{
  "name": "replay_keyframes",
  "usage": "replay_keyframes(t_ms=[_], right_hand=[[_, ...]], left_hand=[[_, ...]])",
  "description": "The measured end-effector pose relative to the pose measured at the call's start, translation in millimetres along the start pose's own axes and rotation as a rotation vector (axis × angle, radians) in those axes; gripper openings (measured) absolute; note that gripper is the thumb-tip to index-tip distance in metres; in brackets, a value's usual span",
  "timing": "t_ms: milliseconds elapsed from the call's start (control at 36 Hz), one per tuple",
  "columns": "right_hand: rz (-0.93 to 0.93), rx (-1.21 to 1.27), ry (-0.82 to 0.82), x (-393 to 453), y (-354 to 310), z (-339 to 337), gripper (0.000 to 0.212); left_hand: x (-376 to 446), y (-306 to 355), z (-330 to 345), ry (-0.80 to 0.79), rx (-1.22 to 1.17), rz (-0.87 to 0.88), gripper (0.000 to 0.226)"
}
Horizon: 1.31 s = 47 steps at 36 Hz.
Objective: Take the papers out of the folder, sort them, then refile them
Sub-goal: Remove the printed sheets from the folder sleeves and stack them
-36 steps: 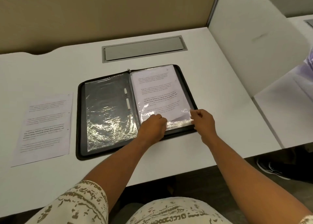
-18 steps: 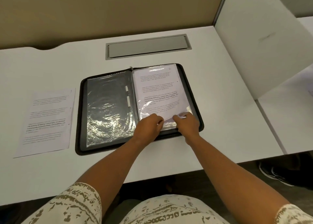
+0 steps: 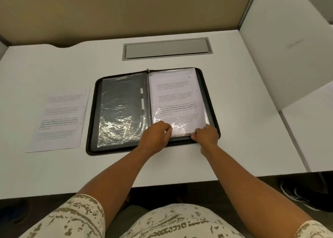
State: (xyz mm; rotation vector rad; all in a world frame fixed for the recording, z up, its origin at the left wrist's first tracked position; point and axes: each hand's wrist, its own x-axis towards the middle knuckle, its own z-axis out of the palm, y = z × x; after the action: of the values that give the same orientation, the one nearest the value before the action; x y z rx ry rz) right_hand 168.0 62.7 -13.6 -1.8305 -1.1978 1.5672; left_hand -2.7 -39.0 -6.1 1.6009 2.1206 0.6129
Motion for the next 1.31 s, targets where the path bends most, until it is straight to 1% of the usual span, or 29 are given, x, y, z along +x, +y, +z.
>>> replay_keyframes(t_ms=[83,167,222,333,389,444,528,639,722,750,833,917,1000,1056,1139,1222,1306], right_hand=[[0.013,0.014,-0.021,1.2,6.6,-3.7,0.012],[0.023,0.032,-0.026,-2.9,11.9,-7.0,0.017],[0.035,0.052,-0.007,-7.8,17.0,-8.4,0.015],[0.097,0.224,-0.028,-18.4,22.3,-8.1,0.010],[0.111,0.253,-0.042,-19.4,21.0,-7.1,0.013],[0.096,0.223,-0.028,-16.9,20.1,-3.9,0.017],[0.066,0.188,0.026,-17.6,15.1,1.9,0.014],[0.055,0.185,0.083,-22.0,10.0,7.3,0.019],[0.067,0.151,0.106,-27.2,11.3,6.9,0.007],[0.072,0.144,0.105,-28.6,13.5,6.5,0.007],[0.073,0.137,0.078,-36.3,22.2,3.8,0.017],[0.114,0.157,0.028,-47.5,34.8,-1.7,0.028],[0.197,0.247,-0.052,-63.5,44.5,-8.9,0.034],[0.243,0.288,-0.088,-75.7,50.8,-14.0,0.033],[0.269,0.304,-0.095,-90.8,64.2,-20.8,0.032],[0.284,0.296,-0.098,-106.2,75.7,-29.2,0.031],[0.312,0.267,-0.139,-116.0,81.7,-41.7,0.024]], left_hand=[[-9.5,-6.4,-4.9,0.060,-0.018,-0.056,0.017],[-17.6,-11.8,-9.4,0.089,-0.028,-0.100,0.020],[-22.2,-16.3,-12.1,0.099,-0.032,-0.125,0.022],[-30.8,-24.2,-14.6,0.083,-0.026,-0.155,0.025],[-36.1,-26.2,-15.6,0.074,-0.022,-0.152,0.025],[-42.3,-26.7,-17.3,0.061,-0.022,-0.140,0.024],[-53.3,-28.0,-20.1,0.042,-0.031,-0.114,0.025],[-66.3,-34.1,-20.4,0.064,-0.084,-0.109,0.022],[-73.1,-35.6,-19.0,0.076,-0.108,-0.129,0.022],[-75.9,-35.0,-18.7,0.079,-0.113,-0.138,0.022],[-84.2,-36.8,-14.1,0.084,-0.166,-0.172,0.022],[-93.2,-36.4,-9.1,0.071,-0.246,-0.255,0.019],[-98.3,-33.1,-6.3,0.055,-0.391,-0.425,0.016],[-97.6,-30.4,-4.4,0.051,-0.517,-0.572,0.012],[-93.1,-29.0,-1.4,0.088,-0.786,-0.748,0.011],[-92.8,-27.9,0.5,0.082,-0.907,-0.799,0.009],[-97.0,-24.8,1.8,0.081,-0.949,-0.821,0.009]])
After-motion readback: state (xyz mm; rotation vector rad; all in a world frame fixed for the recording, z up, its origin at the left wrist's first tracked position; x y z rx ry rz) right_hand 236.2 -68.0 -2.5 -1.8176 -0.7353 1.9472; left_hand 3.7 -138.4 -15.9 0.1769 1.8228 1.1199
